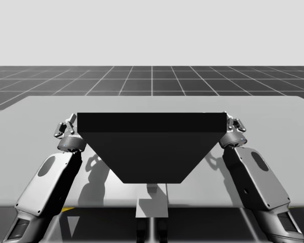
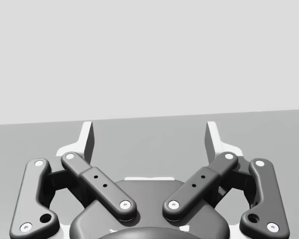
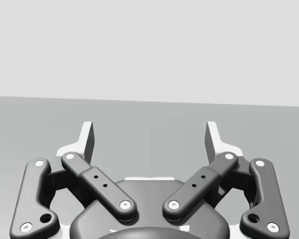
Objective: Reach around the screen and pick up the object behind it.
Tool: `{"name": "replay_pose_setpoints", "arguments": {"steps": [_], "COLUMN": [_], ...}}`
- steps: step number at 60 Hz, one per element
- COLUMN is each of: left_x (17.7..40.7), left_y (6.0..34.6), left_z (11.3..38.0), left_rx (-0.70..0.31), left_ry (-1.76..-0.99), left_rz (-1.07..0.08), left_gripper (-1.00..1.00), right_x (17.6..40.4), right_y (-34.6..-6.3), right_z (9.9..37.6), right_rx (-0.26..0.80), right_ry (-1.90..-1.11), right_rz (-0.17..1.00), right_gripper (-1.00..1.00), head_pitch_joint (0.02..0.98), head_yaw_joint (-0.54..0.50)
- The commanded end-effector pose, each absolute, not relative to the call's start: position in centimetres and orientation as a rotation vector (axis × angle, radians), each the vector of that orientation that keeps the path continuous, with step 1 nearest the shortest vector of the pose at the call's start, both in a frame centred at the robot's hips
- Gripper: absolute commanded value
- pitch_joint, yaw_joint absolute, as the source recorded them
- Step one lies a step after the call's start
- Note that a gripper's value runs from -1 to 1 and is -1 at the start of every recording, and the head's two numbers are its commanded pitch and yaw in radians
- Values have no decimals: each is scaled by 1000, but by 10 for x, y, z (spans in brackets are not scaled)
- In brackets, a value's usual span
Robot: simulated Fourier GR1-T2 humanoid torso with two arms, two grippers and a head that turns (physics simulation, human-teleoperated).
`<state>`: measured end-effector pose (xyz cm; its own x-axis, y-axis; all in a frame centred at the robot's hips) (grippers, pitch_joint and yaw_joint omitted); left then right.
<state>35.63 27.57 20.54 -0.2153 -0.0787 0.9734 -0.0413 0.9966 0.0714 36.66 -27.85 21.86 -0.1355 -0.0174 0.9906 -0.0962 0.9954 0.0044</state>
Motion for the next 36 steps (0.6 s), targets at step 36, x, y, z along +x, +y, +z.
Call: {"name": "replay_pose_setpoints", "arguments": {"steps": [36], "left_x": [306], "left_y": [281], "left_z": [217], "left_rx": [-100], "left_ry": [-1666], "left_rz": [-266], "left_gripper": [-1000], "right_x": [329], "right_y": [-285], "right_z": [226], "right_rx": [336], "right_ry": [-1728], "right_rz": [401], "right_gripper": [-1000], "head_pitch_joint": [90], "head_yaw_joint": [-13]}}
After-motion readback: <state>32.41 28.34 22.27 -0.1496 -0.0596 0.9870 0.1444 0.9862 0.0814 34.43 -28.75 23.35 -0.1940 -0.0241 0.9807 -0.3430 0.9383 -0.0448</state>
